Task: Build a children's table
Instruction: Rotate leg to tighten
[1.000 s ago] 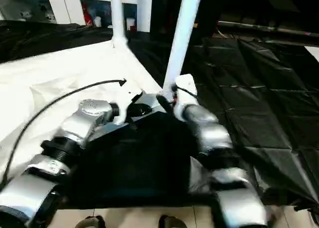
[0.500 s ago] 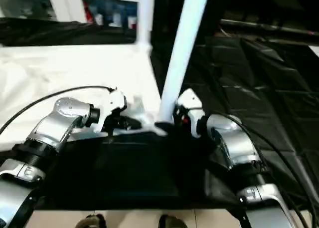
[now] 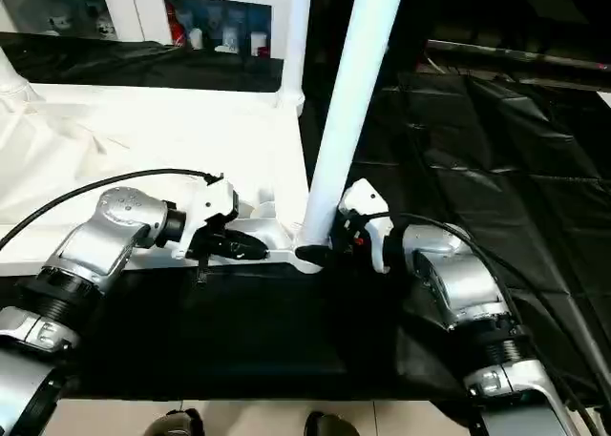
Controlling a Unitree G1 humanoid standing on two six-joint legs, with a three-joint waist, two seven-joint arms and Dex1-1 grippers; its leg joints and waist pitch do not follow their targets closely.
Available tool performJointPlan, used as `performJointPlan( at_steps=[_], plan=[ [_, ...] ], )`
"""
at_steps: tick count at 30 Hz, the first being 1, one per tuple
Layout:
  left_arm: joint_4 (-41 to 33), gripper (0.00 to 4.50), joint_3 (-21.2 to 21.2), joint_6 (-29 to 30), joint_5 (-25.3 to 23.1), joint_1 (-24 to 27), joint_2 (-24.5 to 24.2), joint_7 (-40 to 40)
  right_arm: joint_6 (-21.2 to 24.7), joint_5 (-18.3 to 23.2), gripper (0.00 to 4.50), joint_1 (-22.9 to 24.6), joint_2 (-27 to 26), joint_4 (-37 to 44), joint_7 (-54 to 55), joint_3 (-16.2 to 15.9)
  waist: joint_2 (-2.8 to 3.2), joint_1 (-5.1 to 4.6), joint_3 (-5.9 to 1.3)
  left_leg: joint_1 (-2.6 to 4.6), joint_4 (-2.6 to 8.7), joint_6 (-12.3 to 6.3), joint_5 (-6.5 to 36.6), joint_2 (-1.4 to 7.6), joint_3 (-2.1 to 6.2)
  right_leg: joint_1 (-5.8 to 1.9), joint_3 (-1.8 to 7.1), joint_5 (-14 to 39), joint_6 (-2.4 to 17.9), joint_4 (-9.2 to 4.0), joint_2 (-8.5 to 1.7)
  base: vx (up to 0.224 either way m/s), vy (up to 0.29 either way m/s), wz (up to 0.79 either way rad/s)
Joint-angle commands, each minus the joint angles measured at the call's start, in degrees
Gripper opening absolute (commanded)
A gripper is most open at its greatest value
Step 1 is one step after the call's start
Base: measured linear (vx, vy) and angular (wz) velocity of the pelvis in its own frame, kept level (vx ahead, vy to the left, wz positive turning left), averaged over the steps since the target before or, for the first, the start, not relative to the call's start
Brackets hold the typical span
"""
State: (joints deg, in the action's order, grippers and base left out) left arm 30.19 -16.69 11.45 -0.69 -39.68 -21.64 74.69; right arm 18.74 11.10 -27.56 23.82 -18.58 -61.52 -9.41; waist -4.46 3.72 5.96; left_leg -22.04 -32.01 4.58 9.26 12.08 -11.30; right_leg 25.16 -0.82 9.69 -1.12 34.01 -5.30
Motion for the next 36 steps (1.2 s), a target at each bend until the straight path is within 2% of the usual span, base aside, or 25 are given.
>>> performJointPlan(
  at_steps=[1, 4, 7, 9, 10, 12, 14, 16, 17, 18, 21, 25, 26, 27, 29, 31, 34, 36],
  plan=[
    [0.88, 0.0, -2.86, 0.82, -0.87, 1.43, 0.76, -0.17, 0.64, 1.4, 2.57, 0.63, -0.32, 1.96, -2.6, -1.71, -0.12, 0.23, -3.71, 1.09, 2.77, -5.74, 6.6, 0.65, -0.36, -3.51, 1.0, 0.94, 15.99, -2.31, -1.45, 0.0, 0.0, 0.0],
    [0.82, 0.0, -2.48, 1.04, -0.71, 1.56, 0.96, -0.61, 0.53, 1.24, 2.56, 0.9, -0.77, 1.39, -2.06, -1.55, -0.16, 0.21, -3.6, 1.08, 2.8, -5.35, 7.68, 0.68, -0.32, -3.42, 1.01, 2.92, 15.71, -2.46, -1.5, 0.0, 0.0, 0.0],
    [2.36, 0.0, -1.04, 2.26, -1.14, 0.68, 2.64, -5.33, -0.61, -1.04, 2.56, 0.21, -3.94, -2.7, 5.97, 0.03, -0.13, 0.13, -3.54, 1.03, 2.84, -4.84, 8.05, 0.65, -0.3, -3.29, 1.04, 4.09, 15.31, -2.54, -1.53, 0.0, 0.0, 0.0],
    [3.08, 0.0, -0.57, 2.75, -1.54, 0.19, 3.6, -7.74, -1.01, -2.45, 2.56, -0.36, -5.53, -4.96, 10.6, 0.7, -0.08, -0.01, -3.39, 0.99, 3.05, -3.63, 10.05, 0.65, -0.18, -3.15, 1.0, 7.9, 14.51, -2.99, -1.66, 0.0, 0.0, 0.0],
    [3.74, 0.0, -0.25, 2.93, -1.99, -0.22, 4.46, -9.86, -0.93, -3.31, 2.56, -0.86, -6.92, -6.78, 14.38, 1.37, -0.12, -0.13, -3.3, 0.92, 3.31, -2.37, 11.92, 0.63, -0.01, -3.14, 0.94, 11.64, 13.49, -3.37, -1.71, 0.0, 0.0, 0.0],
    [5.16, 0.0, -0.01, 3.88, -2.96, -1.07, 7.21, -14.68, 0.54, -3.61, 2.56, -2.0, -11.01, -10.24, 23.06, 3.67, 0.15, -0.7, -3.04, 0.84, 3.73, -0.09, 15.98, 0.64, 0.31, -2.65, 1.01, 18.51, 11.18, -3.95, -1.81, 0.0, 0.0, 0.0],
    [6.56, 0.0, 0.2, 4.96, -3.55, -1.92, 10.15, -18.96, 2.71, -3.18, 2.56, -3.61, -15.04, -13.41, 31.95, 6.77, 0.11, -1.02, -3.08, 0.96, 3.88, 1.06, 17.79, 0.51, 0.46, -2.43, 1.02, 21.33, 9.83, -4.34, -1.77, 0.0, 0.0, 0.0],
    [7.14, 0.0, 0.14, 6.23, -4.03, -2.46, 12.39, -22.27, 2.81, -3.42, 2.56, -4.66, -17.33, -15.2, 36.75, 7.97, 0.1, -1.17, -2.98, 1.11, 3.95, 1.41, 19.33, 0.48, 0.58, -2.11, 1.0, 23.43, 8.58, -4.72, -1.74, 0.0, 0.0, 0.0],
    [7.31, 0.0, 0.12, 6.71, -4.11, -2.64, 13.13, -23.12, 2.93, -3.5, 2.56, -5.05, -18.0, -15.89, 38.31, 8.33, 0.11, -1.16, -3.0, 1.21, 3.91, 1.25, 19.74, 0.46, 0.57, -1.95, 1.04, 23.38, 8.16, -4.81, -1.65, 0.0, 0.0, 0.0],
    [7.83, 0.0, 0.06, 7.6, -4.35, -3.15, 14.96, -25.2, 3.03, -3.65, 2.56, -6.04, -19.58, -17.65, 41.54, 9.03, 0.21, -1.22, -2.95, 0.97, 3.98, 1.14, 19.58, 0.43, 0.55, -2.03, 1.07, 22.3, 8.0, -4.73, -1.55, 0.0, 0.0, 0.0],
    [9.59, 0.0, -0.6, 7.96, -5.19, -4.62, 18.81, -28.98, 1.09, -5.15, 2.56, -7.93, -22.66, -20.74, 45.27, 8.06, 0.25, -1.22, -2.97, 1.05, 4.0, 1.33, 19.88, 0.35, 0.57, -1.87, 0.97, 20.98, 7.61, -4.77, -1.37, 0.0, 0.0, 0.0],
    [11.01, 0.0, -0.49, 6.92, -5.36, -5.62, 20.46, -29.54, 0.03, -6.11, 2.56, -8.8, -24.14, -21.76, 45.76, 7.59, 0.11, -0.94, -2.99, 0.83, 4.06, 0.83, 19.75, 0.26, 0.61, -2.02, 0.96, 19.85, 6.96, -4.74, -1.32, 0.0, 0.0, 0.0],
    [11.75, 0.0, -0.47, 5.74, -5.51, -6.25, 20.05, -29.14, -0.71, -6.01, 2.56, -8.99, -24.06, -21.48, 45.07, 7.57, 0.18, -0.88, -2.98, 0.75, 4.13, 0.69, 19.9, 0.24, 0.63, -2.01, 0.93, 20.02, 6.73, -4.8, -1.29, 0.0, 0.0, 0.0],
    [11.82, 0.0, -0.48, 5.66, -5.51, -6.3, 19.95, -29.13, -0.79, -5.89, 2.9, -9.02, -24.02, -21.47, 45.0, 7.6, 0.16, -0.85, -2.94, 0.84, 4.15, 0.64, 20.44, 0.26, 0.64, -1.94, 0.93, 20.67, 6.51, -4.89, -1.34, 0.0, 0.0, 0.0],
    [12.17, 0.0, -0.38, 4.54, -5.62, -6.42, 18.42, -28.22, -1.15, -4.58, 3.25, -9.12, -23.07, -20.83, 43.61, 8.64, 0.16, -0.81, -2.89, 0.82, 4.22, 0.54, 20.94, 0.28, 0.66, -1.88, 0.95, 21.5, 6.27, -5.02, -1.35, 0.0, 0.0, 0.0],
    [12.2, 0.0, -0.3, 3.99, -5.75, -6.35, 17.68, -27.49, -1.69, -4.38, 3.32, -9.28, -22.4, -20.78, 42.79, 8.88, 0.23, -0.74, -2.94, 0.88, 4.26, 0.57, 21.07, 0.36, 0.69, -1.8, 0.98, 21.49, 6.32, -5.06, -1.4, 0.0, 0.0, 0.0],
    [11.08, 0.0, -0.72, 1.86, -5.61, -5.34, 14.43, -22.37, -3.21, -3.87, 3.67, -8.33, -18.49, -17.34, 35.78, 7.96, 0.21, -0.56, -3.17, 0.59, 4.19, 0.17, 18.7, 0.4, 0.68, -2.28, 0.88, 16.96, 7.25, -4.55, -1.33, 0.0, 0.0, 0.0],
    [10.98, 0.0, -1.06, 1.04, -5.69, -5.16, 13.66, -21.22, -2.77, -3.28, 3.71, -7.91, -17.62, -16.17, 33.69, 8.0, 0.21, -0.4, -3.27, 0.48, 3.85, -1.18, 15.02, 0.4, 0.39, -2.59, 0.97, 10.34, 9.2, -3.92, -1.26, 0.0, 0.0, 0.0]
  ],
)
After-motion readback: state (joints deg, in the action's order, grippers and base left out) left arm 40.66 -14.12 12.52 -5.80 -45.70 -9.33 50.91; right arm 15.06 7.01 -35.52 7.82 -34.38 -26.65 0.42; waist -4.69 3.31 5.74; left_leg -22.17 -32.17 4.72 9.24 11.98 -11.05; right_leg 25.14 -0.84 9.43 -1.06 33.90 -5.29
